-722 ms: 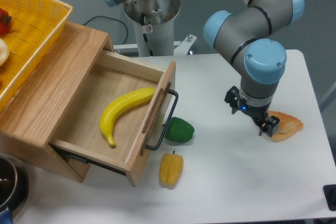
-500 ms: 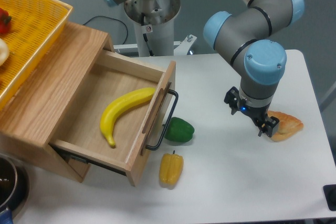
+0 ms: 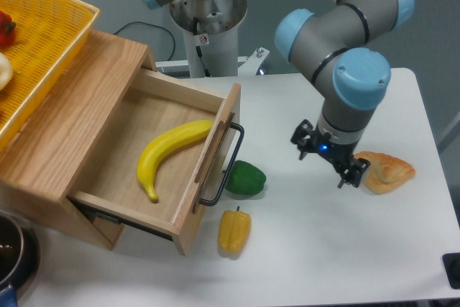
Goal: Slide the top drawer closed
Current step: 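Move the gripper from beside the pastry toward the open drawer's front panel, then push the drawer front with the gripper into the wooden cabinet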
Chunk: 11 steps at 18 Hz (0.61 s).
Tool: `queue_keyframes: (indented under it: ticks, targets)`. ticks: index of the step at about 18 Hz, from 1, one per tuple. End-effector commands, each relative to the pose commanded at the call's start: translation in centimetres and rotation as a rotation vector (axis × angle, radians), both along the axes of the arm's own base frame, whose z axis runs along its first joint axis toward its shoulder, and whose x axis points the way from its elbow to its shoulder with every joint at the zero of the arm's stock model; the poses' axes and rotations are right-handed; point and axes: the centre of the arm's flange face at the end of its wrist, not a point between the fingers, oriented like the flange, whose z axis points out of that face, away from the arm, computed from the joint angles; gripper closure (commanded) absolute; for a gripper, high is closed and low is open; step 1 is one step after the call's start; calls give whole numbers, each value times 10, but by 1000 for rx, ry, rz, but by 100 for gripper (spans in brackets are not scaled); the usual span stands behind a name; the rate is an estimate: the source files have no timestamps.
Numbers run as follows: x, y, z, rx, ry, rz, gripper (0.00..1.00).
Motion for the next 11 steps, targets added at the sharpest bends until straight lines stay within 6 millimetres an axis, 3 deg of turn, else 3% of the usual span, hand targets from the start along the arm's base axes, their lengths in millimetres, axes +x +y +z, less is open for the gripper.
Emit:
queue_keyframes:
  ticks: [4, 6, 11]
  targets:
    - [32, 16, 10, 30, -79, 10, 70]
    - [47, 27, 18, 49, -89, 36, 87]
    - [67, 37, 35, 121, -138, 64, 92]
